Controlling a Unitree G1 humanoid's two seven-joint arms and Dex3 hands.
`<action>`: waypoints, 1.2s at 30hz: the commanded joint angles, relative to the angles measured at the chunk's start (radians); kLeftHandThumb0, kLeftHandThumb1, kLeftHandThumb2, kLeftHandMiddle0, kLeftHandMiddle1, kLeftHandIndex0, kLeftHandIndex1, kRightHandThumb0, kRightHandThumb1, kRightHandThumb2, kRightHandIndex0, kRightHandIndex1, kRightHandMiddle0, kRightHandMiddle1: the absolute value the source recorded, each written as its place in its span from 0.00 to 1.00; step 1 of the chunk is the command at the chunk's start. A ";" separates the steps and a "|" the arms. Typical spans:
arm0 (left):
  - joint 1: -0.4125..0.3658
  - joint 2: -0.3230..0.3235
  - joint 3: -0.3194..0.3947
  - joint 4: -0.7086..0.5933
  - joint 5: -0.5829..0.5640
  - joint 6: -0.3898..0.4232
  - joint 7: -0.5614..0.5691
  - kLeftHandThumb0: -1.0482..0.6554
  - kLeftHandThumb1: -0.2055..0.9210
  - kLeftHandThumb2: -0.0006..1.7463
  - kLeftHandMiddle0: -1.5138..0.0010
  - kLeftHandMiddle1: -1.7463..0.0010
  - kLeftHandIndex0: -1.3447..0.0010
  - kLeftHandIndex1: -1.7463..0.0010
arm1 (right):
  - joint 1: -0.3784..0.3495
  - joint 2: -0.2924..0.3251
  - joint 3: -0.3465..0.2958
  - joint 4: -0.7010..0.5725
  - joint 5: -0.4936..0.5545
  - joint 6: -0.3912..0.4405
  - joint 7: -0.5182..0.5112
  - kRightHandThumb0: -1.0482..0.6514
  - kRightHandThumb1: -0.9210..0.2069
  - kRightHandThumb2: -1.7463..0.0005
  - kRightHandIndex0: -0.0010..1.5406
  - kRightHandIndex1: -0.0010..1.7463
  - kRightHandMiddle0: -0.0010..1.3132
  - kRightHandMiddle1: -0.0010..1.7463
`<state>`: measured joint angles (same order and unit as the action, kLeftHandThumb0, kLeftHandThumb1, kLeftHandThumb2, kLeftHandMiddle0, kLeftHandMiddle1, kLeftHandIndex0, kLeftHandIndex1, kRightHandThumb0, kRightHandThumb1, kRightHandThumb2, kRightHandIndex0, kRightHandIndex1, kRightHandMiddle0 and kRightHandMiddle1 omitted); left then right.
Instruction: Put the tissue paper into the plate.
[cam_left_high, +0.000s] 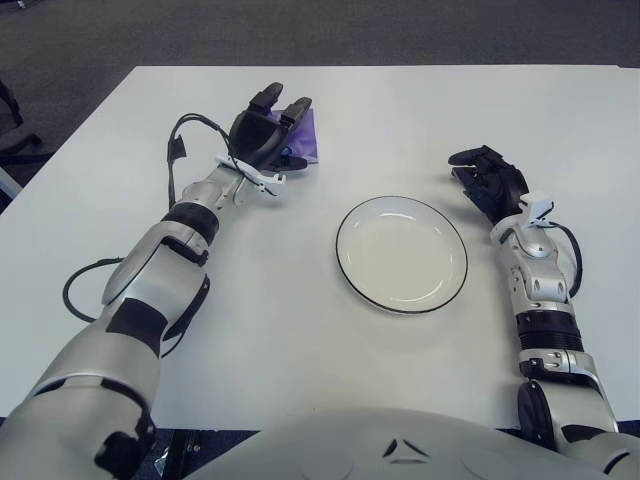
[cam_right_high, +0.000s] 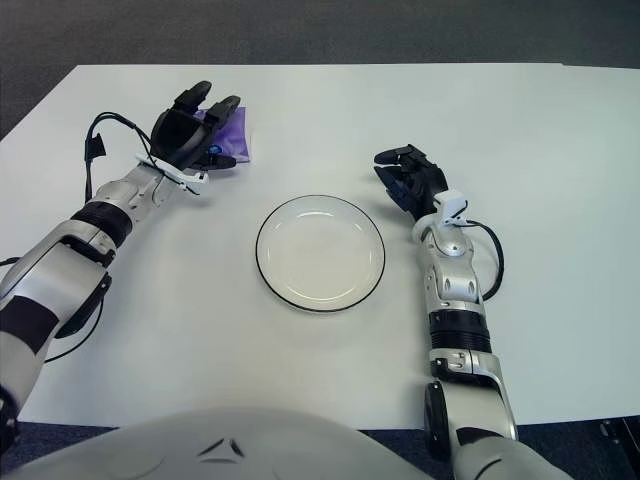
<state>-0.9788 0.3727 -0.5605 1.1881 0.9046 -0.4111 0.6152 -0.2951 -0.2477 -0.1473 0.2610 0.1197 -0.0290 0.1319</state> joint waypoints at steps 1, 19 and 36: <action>-0.047 0.000 0.024 0.044 -0.049 -0.024 -0.066 0.00 1.00 0.26 0.88 1.00 0.83 0.99 | 0.056 0.002 0.027 0.031 -0.024 0.025 0.021 0.61 0.00 0.92 0.44 0.75 0.39 0.68; -0.084 -0.028 0.107 0.107 -0.228 -0.033 -0.396 0.00 1.00 0.22 0.90 1.00 0.87 1.00 | 0.068 -0.010 0.041 0.024 -0.034 0.007 0.054 0.61 0.00 0.92 0.44 0.74 0.38 0.69; -0.035 -0.073 0.190 0.143 -0.341 -0.107 -0.455 0.04 1.00 0.11 0.65 0.98 0.77 0.98 | 0.087 -0.025 0.052 0.008 -0.043 -0.009 0.078 0.61 0.00 0.92 0.44 0.73 0.38 0.70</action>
<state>-1.0440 0.3079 -0.3765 1.3181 0.5736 -0.4929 0.1737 -0.2674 -0.2824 -0.1119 0.2387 0.0892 -0.0620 0.1958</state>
